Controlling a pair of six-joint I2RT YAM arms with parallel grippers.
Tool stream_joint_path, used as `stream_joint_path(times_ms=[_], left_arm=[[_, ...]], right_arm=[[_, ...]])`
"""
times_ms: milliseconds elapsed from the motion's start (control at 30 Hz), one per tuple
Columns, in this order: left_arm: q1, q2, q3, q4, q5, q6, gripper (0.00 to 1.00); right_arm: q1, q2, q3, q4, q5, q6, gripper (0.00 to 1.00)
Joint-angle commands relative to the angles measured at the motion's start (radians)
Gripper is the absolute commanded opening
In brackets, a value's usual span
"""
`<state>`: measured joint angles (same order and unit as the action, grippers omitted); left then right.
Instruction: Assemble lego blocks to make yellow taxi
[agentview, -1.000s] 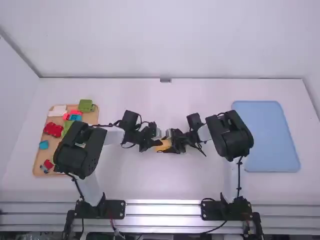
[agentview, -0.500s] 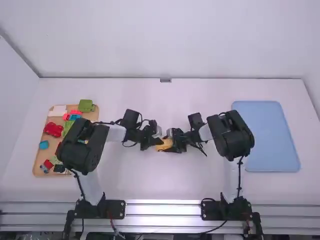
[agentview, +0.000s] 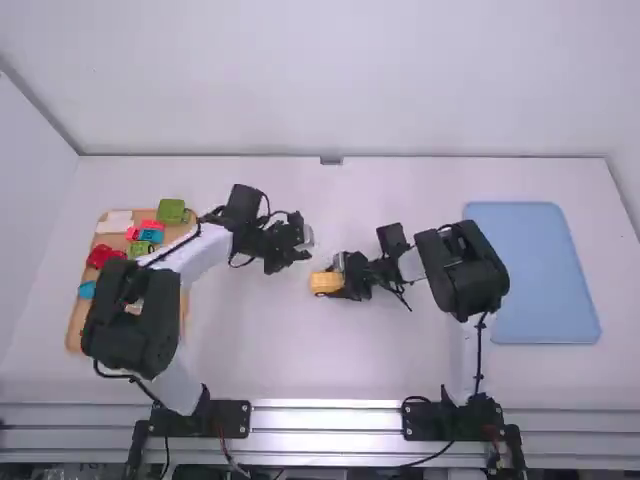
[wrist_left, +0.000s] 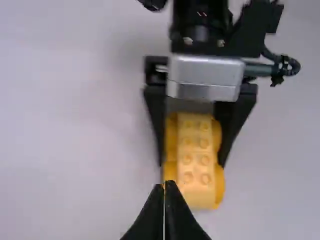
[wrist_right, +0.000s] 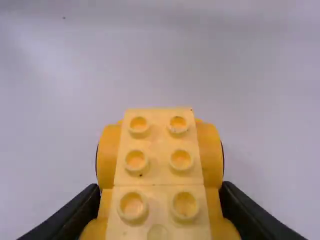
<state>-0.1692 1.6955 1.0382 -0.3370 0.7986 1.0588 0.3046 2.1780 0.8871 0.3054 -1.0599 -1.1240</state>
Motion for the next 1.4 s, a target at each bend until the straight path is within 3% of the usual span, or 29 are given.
stream_joint_path(times_ms=[0,333,533,600,633,667,700,867,933,1100,1200,1367], left_arm=[[0.034,-0.032,0.0,-0.021,-0.003,0.031,0.12],[0.068,-0.035,0.0,-0.048,-0.003,0.031,0.16],[0.069,-0.035,0.0,-0.05,-0.006,0.031,0.3],[0.069,-0.035,0.0,-0.051,-0.007,0.031,0.41],[0.076,-0.035,0.0,-0.052,-0.006,0.031,0.57],[0.079,-0.035,0.0,-0.052,-0.007,0.031,0.87],[0.079,-0.035,0.0,-0.051,-0.007,0.031,0.99],[0.09,-0.035,0.0,-0.048,-0.006,0.031,0.99],[0.102,-0.035,0.0,-0.049,-0.003,0.031,0.99],[0.132,-0.037,0.001,-0.051,-0.003,0.013,0.99],[0.175,-0.054,0.001,-0.036,-0.009,-0.075,0.99],[0.288,-0.142,0.001,-0.032,-0.003,-0.396,0.99]], right_arm=[[-0.012,0.007,-0.001,0.006,0.071,0.002,0.45],[-0.037,0.007,0.078,-0.085,0.074,-0.002,0.45],[-0.024,0.007,0.14,-0.189,0.146,-0.002,0.46],[-0.018,0.007,0.14,-0.193,0.154,-0.002,0.48],[-0.013,0.007,0.14,-0.195,0.152,-0.003,0.5],[-0.01,0.007,0.14,-0.202,0.152,-0.011,0.52],[-0.009,0.007,0.14,-0.203,0.153,-0.015,0.54],[-0.011,-0.005,0.14,-0.214,0.147,0.006,0.9],[-0.015,-0.036,0.14,-0.245,0.143,0.025,0.97],[-0.037,-0.16,0.14,-0.396,0.177,-0.022,0.99],[-0.05,-0.285,0.14,-0.523,0.309,-0.017,0.99],[-0.079,-0.466,0.14,-0.668,0.537,0.101,0.98]])
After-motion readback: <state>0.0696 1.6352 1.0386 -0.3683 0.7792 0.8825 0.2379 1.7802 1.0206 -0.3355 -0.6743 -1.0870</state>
